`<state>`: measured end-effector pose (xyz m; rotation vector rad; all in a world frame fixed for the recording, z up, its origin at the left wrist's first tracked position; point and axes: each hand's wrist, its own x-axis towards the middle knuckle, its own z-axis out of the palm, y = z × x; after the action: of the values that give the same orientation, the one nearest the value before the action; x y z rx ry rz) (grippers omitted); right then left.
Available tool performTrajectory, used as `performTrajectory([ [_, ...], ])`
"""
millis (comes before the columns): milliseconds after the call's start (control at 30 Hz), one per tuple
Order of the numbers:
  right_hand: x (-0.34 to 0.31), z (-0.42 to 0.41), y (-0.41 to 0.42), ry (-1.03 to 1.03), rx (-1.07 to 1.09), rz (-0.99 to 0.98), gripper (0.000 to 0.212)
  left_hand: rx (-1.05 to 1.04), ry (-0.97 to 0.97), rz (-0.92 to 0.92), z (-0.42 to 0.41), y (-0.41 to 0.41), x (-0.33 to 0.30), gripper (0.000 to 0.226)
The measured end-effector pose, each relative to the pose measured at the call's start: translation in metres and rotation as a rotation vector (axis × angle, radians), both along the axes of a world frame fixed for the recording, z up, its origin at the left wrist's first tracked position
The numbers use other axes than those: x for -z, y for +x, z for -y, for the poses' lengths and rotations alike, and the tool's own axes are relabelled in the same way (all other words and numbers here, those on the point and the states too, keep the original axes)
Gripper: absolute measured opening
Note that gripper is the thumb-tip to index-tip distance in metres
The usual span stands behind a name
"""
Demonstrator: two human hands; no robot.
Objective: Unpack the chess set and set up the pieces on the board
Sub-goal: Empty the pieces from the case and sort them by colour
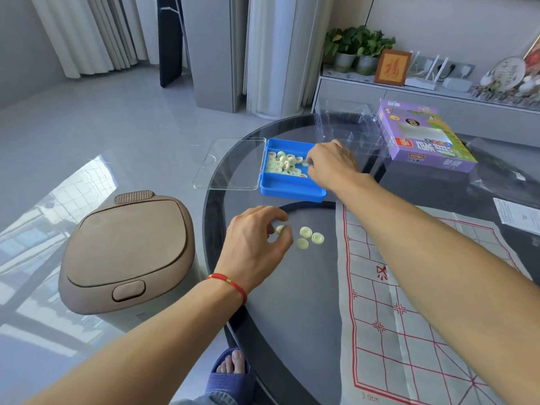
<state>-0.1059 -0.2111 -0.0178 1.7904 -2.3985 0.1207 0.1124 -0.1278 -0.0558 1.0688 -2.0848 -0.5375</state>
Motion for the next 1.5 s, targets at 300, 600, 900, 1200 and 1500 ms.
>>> performTrajectory([
  [300, -0.011, 0.001, -0.005, 0.095, -0.015, 0.121, 0.027, -0.142, -0.121, 0.265, 0.036, -0.007, 0.010, 0.042],
  [600, -0.016, 0.003, -0.004, 0.164, -0.108, -0.029, 0.020, -0.116, -0.002, 0.352, 0.041, -0.011, 0.015, 0.049],
  [900, -0.052, -0.032, -0.004, 0.032, -0.270, 0.198, 0.018, -0.155, -0.064, 0.360, 0.043, -0.010, 0.016, 0.048],
  [1200, -0.023, -0.096, 0.019, 0.242, -0.479, 0.132, 0.019, -0.157, -0.062, 0.349, 0.041, -0.009, 0.015, 0.045],
  [1500, -0.033, -0.037, 0.007, -0.055, -0.330, 0.224, 0.007, -0.167, -0.089, 0.349, 0.043, -0.011, 0.016, 0.044],
])
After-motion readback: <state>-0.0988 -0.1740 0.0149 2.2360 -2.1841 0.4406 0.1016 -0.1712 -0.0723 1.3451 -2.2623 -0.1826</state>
